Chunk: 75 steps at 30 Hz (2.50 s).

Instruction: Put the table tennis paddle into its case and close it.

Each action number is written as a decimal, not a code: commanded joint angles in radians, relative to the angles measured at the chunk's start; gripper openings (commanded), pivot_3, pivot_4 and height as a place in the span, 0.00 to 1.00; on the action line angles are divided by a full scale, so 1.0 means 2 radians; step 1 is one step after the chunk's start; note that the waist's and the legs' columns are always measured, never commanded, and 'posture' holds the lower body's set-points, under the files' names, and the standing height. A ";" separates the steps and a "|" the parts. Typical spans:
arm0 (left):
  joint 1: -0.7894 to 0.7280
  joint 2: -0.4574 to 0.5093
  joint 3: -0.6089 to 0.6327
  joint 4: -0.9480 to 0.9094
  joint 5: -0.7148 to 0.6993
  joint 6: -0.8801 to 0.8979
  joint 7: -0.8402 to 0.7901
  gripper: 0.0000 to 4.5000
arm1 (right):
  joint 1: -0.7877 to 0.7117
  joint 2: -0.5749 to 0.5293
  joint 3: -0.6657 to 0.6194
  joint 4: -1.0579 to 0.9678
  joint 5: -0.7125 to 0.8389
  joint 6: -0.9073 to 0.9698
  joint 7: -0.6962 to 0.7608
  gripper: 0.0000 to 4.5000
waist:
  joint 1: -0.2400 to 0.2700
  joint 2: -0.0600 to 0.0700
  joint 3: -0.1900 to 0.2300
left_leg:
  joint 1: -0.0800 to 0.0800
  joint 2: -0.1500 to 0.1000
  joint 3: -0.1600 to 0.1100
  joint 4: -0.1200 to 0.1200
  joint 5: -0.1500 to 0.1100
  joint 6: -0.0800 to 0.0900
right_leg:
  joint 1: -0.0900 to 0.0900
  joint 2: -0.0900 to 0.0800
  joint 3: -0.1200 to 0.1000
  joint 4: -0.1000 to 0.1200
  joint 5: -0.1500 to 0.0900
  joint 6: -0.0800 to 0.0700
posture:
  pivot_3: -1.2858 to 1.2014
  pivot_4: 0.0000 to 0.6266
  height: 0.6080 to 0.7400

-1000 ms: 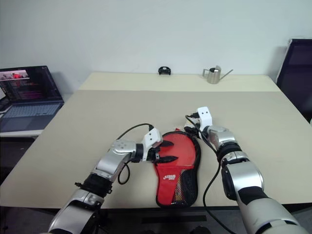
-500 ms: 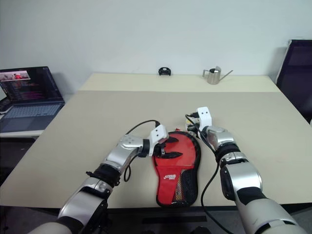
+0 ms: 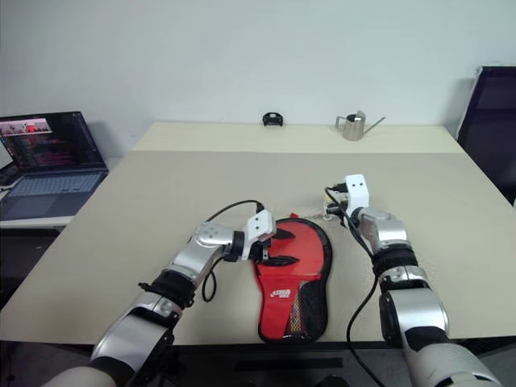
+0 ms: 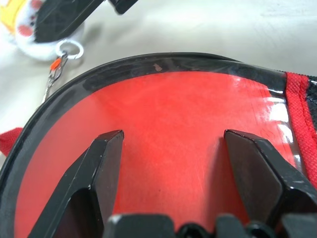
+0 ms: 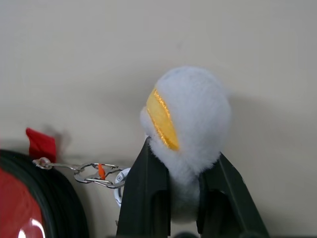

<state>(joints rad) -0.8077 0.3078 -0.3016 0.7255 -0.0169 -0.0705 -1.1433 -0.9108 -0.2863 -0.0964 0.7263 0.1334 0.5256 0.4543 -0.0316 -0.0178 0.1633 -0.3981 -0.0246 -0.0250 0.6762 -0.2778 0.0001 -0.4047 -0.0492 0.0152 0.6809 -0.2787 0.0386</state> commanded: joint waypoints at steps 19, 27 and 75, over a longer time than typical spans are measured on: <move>0.017 -0.012 -0.046 0.079 0.050 -0.003 -0.029 0.78 | 0.348 -0.179 -0.091 -0.625 0.201 0.418 0.077 0.04 | 0.015 0.001 -0.003 | 0.001 0.000 -0.001 0.000 0.000 0.001 | 0.003 0.001 -0.001 -0.002 0.000 0.000 | 0.52 0.24 1.00; 0.014 -0.016 -0.046 0.081 0.053 -0.004 -0.035 0.78 | 0.499 -0.226 -0.091 -0.763 0.281 0.436 0.121 0.04 | 0.016 0.001 -0.004 | 0.007 0.000 -0.003 0.000 -0.002 0.004 | 0.012 0.002 -0.003 -0.008 -0.001 0.002 | 0.52 0.24 1.00; 0.002 -0.037 -0.048 0.089 0.056 -0.006 -0.021 0.78 | 0.679 -0.296 -0.128 -0.781 0.392 0.285 0.123 0.63 | 0.029 0.000 -0.015 | 0.011 -0.008 -0.015 0.000 -0.013 0.008 | 0.026 -0.008 -0.014 -0.017 -0.010 0.007 | 0.52 0.24 1.00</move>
<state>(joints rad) -0.8410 0.2373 -0.3418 0.8366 0.0136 -0.0998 -1.1954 0.4467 -0.8591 -0.3058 -0.8248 0.8860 1.1050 0.6766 0.0263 -0.0168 0.1327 -0.3763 -0.0407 -0.0549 0.6766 -0.3030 0.0162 -0.3518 -0.0646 -0.0127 0.6462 -0.2985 0.0531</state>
